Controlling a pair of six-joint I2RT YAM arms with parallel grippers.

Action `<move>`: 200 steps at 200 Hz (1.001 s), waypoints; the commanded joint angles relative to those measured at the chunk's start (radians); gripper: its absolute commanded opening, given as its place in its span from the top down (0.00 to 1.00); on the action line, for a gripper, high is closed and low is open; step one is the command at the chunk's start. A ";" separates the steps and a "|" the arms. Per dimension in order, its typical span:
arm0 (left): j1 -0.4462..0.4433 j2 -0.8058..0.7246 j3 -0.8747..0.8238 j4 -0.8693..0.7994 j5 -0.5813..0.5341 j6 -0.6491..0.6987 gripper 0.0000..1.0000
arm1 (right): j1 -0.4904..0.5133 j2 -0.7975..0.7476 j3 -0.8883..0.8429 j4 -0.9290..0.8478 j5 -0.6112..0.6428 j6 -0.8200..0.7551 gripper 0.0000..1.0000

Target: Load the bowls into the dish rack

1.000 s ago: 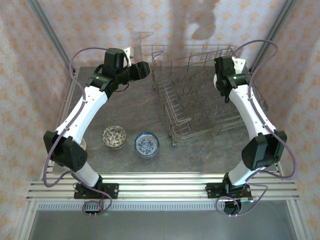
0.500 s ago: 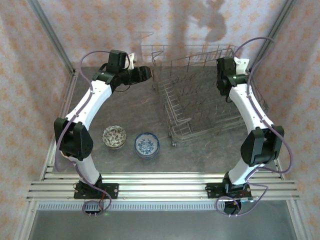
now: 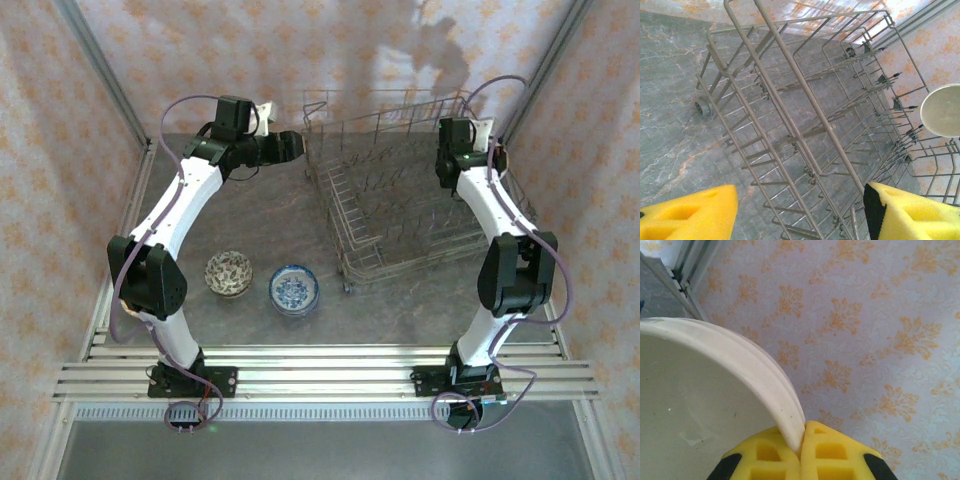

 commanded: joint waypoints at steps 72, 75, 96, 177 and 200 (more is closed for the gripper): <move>0.009 0.001 0.018 -0.016 -0.045 0.021 0.31 | -0.047 0.029 -0.081 0.248 0.137 -0.199 1.00; 0.009 0.002 0.020 -0.017 -0.044 0.020 0.31 | -0.047 0.030 -0.085 0.263 0.139 -0.211 1.00; 0.009 0.007 0.029 -0.028 -0.048 0.021 0.31 | -0.048 0.039 -0.110 0.335 0.149 -0.277 1.00; 0.009 -0.003 -0.006 0.018 -0.059 -0.015 0.31 | -0.047 0.074 -0.141 0.441 0.124 -0.418 1.00; 0.008 -0.007 -0.006 0.018 -0.063 -0.011 0.31 | -0.041 0.069 -0.154 0.440 0.117 -0.433 1.00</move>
